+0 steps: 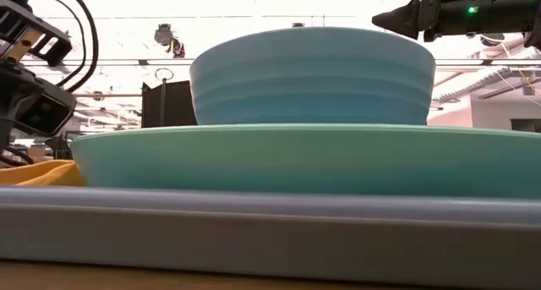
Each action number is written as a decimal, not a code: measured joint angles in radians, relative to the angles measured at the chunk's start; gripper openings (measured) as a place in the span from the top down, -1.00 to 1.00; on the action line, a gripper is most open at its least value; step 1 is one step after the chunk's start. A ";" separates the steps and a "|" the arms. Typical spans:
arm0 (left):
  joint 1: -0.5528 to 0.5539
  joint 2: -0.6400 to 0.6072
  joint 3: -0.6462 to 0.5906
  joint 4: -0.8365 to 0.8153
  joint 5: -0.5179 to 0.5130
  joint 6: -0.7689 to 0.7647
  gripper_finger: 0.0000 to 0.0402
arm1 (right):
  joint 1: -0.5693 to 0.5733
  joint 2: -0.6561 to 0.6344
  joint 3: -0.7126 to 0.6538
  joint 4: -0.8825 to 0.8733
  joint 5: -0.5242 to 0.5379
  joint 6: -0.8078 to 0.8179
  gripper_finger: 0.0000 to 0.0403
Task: Set up tray
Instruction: Put the orange napkin on the blue serving tray to the left of the blue plate, then put the orange fork on the orange napkin
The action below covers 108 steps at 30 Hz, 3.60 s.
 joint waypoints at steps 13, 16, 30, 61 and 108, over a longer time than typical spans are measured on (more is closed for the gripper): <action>-0.044 0.000 0.049 -0.120 -0.013 -0.128 0.59 | 0.000 0.000 0.000 -0.002 -0.001 0.000 0.62; -0.052 0.000 0.107 -0.279 0.016 -0.170 0.64 | 0.000 0.000 0.000 -0.003 -0.001 -0.001 0.62; -0.066 0.000 0.375 -0.996 -0.067 -0.308 0.67 | 0.000 0.000 0.000 -0.018 -0.002 0.000 0.62; -0.065 0.003 0.296 -0.994 -0.016 -0.459 0.67 | 0.000 0.000 0.000 -0.039 -0.005 -0.008 0.62; -0.076 0.049 0.560 -1.149 -0.459 -0.228 0.95 | 0.000 0.000 0.000 -0.038 -0.006 0.006 0.62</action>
